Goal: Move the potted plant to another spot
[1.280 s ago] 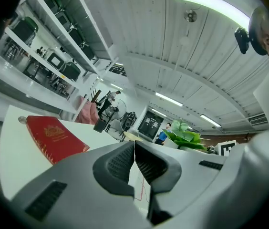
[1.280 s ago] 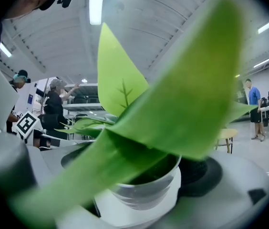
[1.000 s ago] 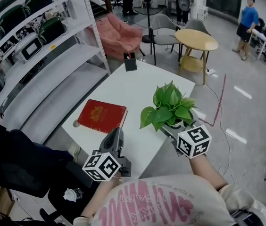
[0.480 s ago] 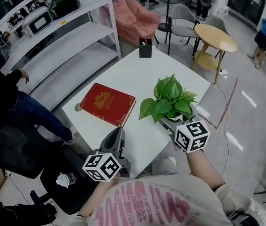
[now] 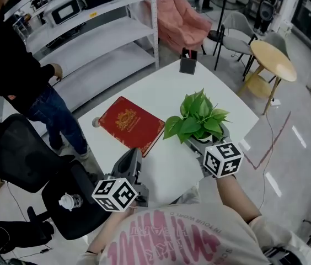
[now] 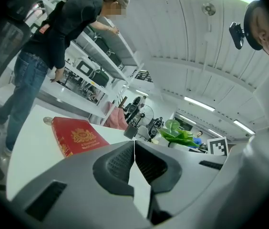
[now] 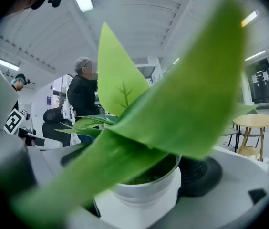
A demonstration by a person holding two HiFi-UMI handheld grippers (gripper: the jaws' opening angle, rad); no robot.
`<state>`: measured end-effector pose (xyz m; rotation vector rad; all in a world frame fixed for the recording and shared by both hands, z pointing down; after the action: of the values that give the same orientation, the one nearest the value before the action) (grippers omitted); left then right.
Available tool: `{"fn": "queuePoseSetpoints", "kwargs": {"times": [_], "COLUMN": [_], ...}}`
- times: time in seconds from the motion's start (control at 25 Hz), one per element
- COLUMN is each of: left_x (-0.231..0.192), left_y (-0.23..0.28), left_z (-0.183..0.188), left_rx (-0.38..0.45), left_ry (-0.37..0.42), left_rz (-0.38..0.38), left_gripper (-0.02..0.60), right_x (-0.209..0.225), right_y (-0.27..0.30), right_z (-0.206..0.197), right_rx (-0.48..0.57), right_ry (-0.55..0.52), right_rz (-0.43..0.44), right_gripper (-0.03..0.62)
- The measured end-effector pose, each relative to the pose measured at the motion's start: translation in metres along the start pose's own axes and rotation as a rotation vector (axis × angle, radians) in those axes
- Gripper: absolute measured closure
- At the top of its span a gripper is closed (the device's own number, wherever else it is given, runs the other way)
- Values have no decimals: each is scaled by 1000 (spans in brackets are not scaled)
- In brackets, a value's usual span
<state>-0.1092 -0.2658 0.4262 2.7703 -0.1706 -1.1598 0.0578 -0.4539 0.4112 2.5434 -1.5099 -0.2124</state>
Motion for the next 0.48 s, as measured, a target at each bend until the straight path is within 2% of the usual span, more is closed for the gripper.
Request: {"fn": "queuePoseSetpoints", "kwargs": {"times": [0.24,0.48], "left_x": [-9,-15], "left_y": [23,28], "left_z": [6,6], "left_rx": [75,138], "left_ry": [-43,-68], "left_rz": [87,164], "left_gripper": [557,557], "right_x": [22,33], "right_y": [47,76], "right_z": [-5,-13], "right_rx": [-43,-71], "right_ry": [-25,-38], "right_rz": [104,171], "right_gripper": [52,52]}}
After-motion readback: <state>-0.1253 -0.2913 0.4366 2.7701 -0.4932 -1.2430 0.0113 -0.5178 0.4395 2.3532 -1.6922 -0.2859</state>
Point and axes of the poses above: the fingertips, and each gripper's own axes: y forward along the fingers, x to its right, z out of its top, the point moved 5 cm from there along -y, backward along the fingers, and after that the axes turned 11 degrees about -y, right-handed, at the moved point
